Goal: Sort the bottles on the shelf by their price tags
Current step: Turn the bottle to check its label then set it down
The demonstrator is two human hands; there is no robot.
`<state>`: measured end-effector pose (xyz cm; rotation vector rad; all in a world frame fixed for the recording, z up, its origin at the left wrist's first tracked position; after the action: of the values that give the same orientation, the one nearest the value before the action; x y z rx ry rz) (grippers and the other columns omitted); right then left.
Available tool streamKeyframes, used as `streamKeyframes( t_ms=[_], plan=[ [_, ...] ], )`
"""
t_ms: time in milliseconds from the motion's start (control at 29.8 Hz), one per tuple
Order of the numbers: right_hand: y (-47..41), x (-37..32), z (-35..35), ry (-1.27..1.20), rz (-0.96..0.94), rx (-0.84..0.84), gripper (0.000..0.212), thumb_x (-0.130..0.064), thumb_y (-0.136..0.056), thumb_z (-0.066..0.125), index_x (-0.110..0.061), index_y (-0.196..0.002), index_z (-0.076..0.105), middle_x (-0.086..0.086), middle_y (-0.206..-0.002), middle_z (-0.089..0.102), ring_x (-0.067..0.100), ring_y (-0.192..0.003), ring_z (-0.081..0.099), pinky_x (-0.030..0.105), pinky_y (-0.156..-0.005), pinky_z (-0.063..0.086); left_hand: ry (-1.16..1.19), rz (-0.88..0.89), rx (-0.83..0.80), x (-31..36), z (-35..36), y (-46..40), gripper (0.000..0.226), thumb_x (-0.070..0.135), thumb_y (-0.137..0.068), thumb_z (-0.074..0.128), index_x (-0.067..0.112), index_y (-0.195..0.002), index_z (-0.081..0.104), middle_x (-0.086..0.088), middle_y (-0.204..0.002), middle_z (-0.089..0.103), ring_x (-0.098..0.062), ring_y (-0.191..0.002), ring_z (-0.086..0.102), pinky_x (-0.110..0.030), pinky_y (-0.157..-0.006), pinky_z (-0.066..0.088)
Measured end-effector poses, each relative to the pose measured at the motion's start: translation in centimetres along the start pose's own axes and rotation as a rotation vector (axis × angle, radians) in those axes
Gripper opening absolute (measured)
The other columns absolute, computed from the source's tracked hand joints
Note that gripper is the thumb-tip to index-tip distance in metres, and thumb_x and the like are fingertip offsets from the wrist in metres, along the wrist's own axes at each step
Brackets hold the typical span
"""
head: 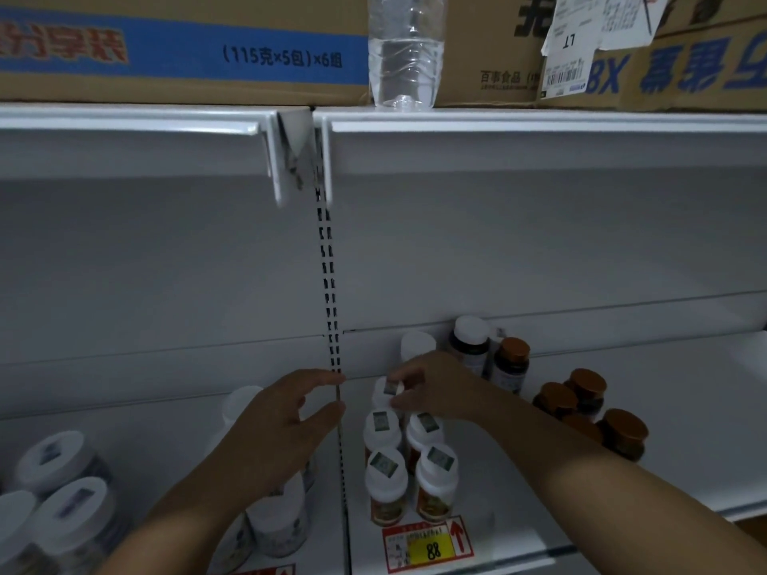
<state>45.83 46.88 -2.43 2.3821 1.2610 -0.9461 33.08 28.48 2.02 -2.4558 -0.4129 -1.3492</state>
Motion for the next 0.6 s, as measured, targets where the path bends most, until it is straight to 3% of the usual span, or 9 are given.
streamKeyframes(
  t_ms=[67, 134, 268, 369, 436, 503, 570, 604],
  plan=[
    [-0.6, 0.1, -1.4, 0.064, -0.018, 0.124, 0.022, -0.024, -0.085, 0.063, -0.009, -0.100, 0.071, 0.011, -0.105, 0.071, 0.022, -0.095, 0.065, 0.032, -0.085, 0.052, 0.011, 0.017, 0.026, 0.2, -0.6, -0.4, 0.024, 0.019, -0.086, 0.062, 0.037, -0.102, 0.062, 0.018, -0.117, 0.060, -0.004, -0.113, 0.053, -0.030, -0.104, 0.040],
    [-1.9, 0.6, -3.2, 0.166, 0.054, 0.289, 0.029, -0.024, -0.090, 0.055, -0.005, -0.111, 0.064, 0.015, -0.116, 0.065, 0.029, -0.106, 0.059, 0.025, -0.089, 0.042, 0.030, -0.013, 0.038, 0.1, -1.2, -0.6, 0.024, 0.023, -0.085, 0.063, 0.042, -0.099, 0.061, 0.027, -0.114, 0.056, -0.003, -0.109, 0.052, -0.033, -0.101, 0.043],
    [-4.6, 2.6, -2.4, 0.542, 0.251, 0.138, 0.052, -0.044, -0.091, 0.047, -0.008, -0.127, 0.045, 0.013, -0.132, 0.052, 0.030, -0.118, 0.050, 0.035, -0.094, 0.041, 0.023, -0.038, 0.049, -0.3, -1.8, -0.1, 0.023, 0.029, -0.085, 0.063, 0.046, -0.100, 0.061, 0.023, -0.117, 0.059, -0.012, -0.113, 0.055, -0.032, -0.099, 0.044],
    [-5.1, 2.2, -1.9, 0.545, 0.253, 0.149, 0.053, -0.048, -0.086, 0.054, -0.012, -0.124, 0.047, 0.011, -0.129, 0.054, 0.028, -0.114, 0.053, 0.034, -0.089, 0.043, -0.004, -0.039, 0.070, -0.4, -1.9, 0.4, 0.024, 0.030, -0.085, 0.063, 0.049, -0.098, 0.061, 0.026, -0.115, 0.061, -0.005, -0.110, 0.057, -0.029, -0.097, 0.044],
    [-4.7, 1.0, -3.3, 0.324, 0.236, 0.265, 0.049, -0.047, -0.082, 0.061, -0.014, -0.118, 0.055, 0.006, -0.120, 0.060, 0.026, -0.108, 0.056, 0.032, -0.086, 0.043, 0.026, -0.020, 0.127, -0.4, -2.4, 0.7, 0.026, 0.025, -0.084, 0.065, 0.050, -0.093, 0.064, 0.031, -0.106, 0.063, 0.007, -0.103, 0.055, -0.017, -0.086, 0.044],
    [-3.6, -1.2, -5.0, -0.113, 0.163, 0.387, 0.031, -0.041, -0.079, 0.068, -0.017, -0.099, 0.067, 0.000, -0.095, 0.066, 0.021, -0.091, 0.061, 0.028, -0.074, 0.044, 0.140, -0.020, 0.193, -0.3, -2.9, 0.8, 0.028, 0.021, -0.082, 0.067, 0.047, -0.091, 0.068, 0.027, -0.102, 0.069, 0.005, -0.095, 0.062, -0.006, -0.073, 0.046],
    [-1.8, -4.8, -5.2, -0.586, 0.072, 0.333, 0.009, -0.031, -0.079, 0.070, -0.023, -0.076, 0.072, -0.007, -0.076, 0.071, 0.015, -0.077, 0.066, 0.023, -0.064, 0.051, 0.347, -0.077, 0.202, -0.2, -2.9, 1.1, 0.021, 0.032, -0.076, 0.070, 0.043, -0.093, 0.071, 0.020, -0.102, 0.072, 0.001, -0.096, 0.066, -0.011, -0.073, 0.050],
    [-1.1, -6.7, -4.7, -0.726, 0.032, 0.253, 0.011, -0.029, -0.080, 0.069, -0.025, -0.071, 0.074, -0.009, -0.072, 0.073, 0.012, -0.075, 0.068, 0.020, -0.061, 0.053, 0.477, -0.110, 0.142, -0.2, -2.6, 1.2, 0.028, 0.041, -0.069, 0.071, 0.039, -0.097, 0.071, 0.014, -0.105, 0.073, -0.004, -0.099, 0.067, -0.020, -0.080, 0.052]
  ],
)
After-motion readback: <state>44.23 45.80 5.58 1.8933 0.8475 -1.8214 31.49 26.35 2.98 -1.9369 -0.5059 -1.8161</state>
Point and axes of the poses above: each hand's wrist, its own y-axis away from the middle knuckle, its own z-axis out of the palm, x = y × z, the point moved 4 cm from there along -y, towards the middle knuckle
